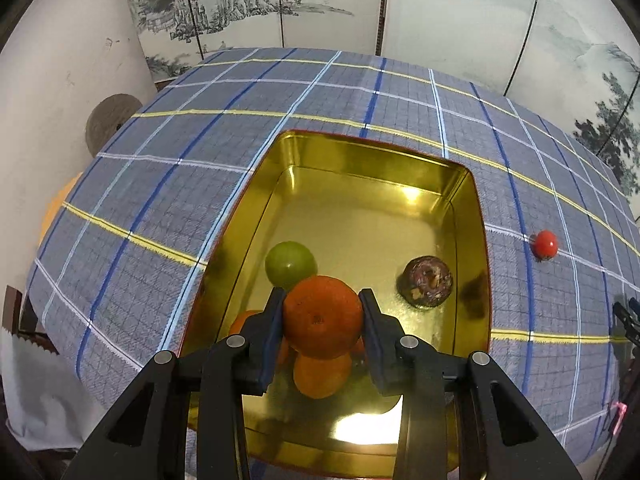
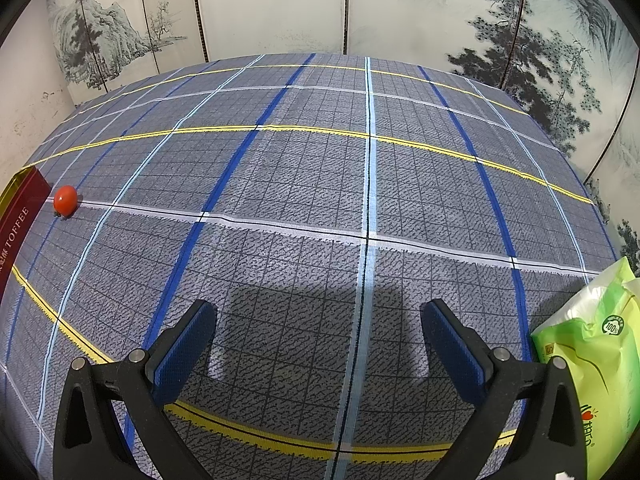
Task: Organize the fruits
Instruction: 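Carry the tangerine into the tin with the left tool and release it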
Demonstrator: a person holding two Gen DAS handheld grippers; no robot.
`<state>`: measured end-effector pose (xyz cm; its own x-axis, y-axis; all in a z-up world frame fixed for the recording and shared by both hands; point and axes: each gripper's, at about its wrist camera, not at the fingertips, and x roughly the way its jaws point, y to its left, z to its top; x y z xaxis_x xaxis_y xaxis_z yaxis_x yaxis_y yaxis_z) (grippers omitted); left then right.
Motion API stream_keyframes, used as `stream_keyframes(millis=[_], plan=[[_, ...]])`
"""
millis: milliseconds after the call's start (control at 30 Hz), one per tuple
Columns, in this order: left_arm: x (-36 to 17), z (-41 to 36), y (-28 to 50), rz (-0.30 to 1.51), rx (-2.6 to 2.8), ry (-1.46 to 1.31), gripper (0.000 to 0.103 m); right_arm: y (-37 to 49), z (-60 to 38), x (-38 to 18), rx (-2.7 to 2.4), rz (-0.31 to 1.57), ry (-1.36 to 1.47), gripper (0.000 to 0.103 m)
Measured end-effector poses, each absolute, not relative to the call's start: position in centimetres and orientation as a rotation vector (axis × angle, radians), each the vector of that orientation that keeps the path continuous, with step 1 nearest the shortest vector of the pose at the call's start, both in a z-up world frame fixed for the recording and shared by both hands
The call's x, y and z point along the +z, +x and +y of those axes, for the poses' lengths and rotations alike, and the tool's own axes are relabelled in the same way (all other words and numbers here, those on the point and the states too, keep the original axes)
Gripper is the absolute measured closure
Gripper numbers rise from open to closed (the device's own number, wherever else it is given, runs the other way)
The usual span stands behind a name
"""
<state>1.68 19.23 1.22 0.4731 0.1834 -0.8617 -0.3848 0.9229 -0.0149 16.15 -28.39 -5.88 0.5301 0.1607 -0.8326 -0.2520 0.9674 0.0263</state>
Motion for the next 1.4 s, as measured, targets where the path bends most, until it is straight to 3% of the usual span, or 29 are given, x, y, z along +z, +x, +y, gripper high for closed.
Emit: stream_keyframes(millis=[1133,1400], plan=[[-0.6,19.3,2.0,1.004,0.366,-0.174,0.063,16.2,-28.4,-5.8,0.244,0.982,-0.098,0.000],[-0.8,19.0,1.7,0.998,0.375,-0.168,0.059,16.0,-28.1,-5.9,0.192,0.984,-0.077,0.000]])
